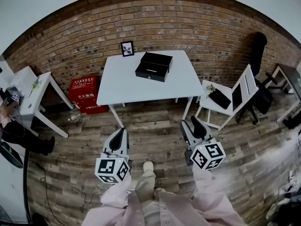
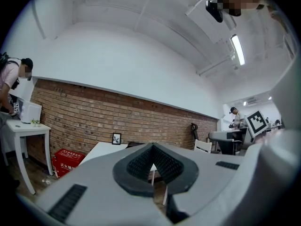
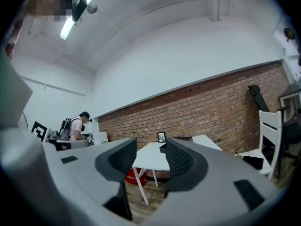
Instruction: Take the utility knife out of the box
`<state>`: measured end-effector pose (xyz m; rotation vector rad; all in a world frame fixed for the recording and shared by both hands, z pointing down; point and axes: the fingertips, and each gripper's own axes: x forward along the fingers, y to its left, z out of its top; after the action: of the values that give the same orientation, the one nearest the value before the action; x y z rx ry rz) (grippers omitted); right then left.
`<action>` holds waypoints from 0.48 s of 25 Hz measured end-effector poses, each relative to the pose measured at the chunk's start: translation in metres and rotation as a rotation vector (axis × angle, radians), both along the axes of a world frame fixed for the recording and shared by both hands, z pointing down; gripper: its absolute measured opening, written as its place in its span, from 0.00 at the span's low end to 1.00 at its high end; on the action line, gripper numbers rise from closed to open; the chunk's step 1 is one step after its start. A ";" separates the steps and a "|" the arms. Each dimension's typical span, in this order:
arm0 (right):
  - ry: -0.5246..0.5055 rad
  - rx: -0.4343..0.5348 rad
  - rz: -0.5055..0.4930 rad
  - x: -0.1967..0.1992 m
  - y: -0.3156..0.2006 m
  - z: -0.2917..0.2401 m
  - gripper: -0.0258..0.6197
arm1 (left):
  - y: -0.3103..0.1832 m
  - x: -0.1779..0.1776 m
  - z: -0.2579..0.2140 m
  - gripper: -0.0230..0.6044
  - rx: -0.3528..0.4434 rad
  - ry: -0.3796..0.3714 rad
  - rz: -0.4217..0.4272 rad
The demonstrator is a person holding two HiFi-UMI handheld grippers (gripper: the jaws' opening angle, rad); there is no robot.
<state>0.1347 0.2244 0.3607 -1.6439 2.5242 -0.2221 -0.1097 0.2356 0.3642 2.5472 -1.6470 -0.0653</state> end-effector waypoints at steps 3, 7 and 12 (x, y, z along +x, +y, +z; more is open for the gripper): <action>0.006 -0.009 -0.007 -0.002 -0.018 0.005 0.31 | -0.020 0.001 0.003 0.02 -0.005 0.003 0.002; -0.006 -0.013 -0.012 -0.003 -0.049 0.010 0.31 | -0.053 0.003 0.010 0.02 -0.017 0.005 0.013; -0.016 -0.027 -0.009 -0.005 -0.095 0.016 0.31 | -0.102 0.000 0.016 0.02 -0.033 0.001 0.020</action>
<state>0.1298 0.1298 0.3766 -1.6342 2.5284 -0.2707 -0.1094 0.1339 0.3800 2.5385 -1.6082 -0.0377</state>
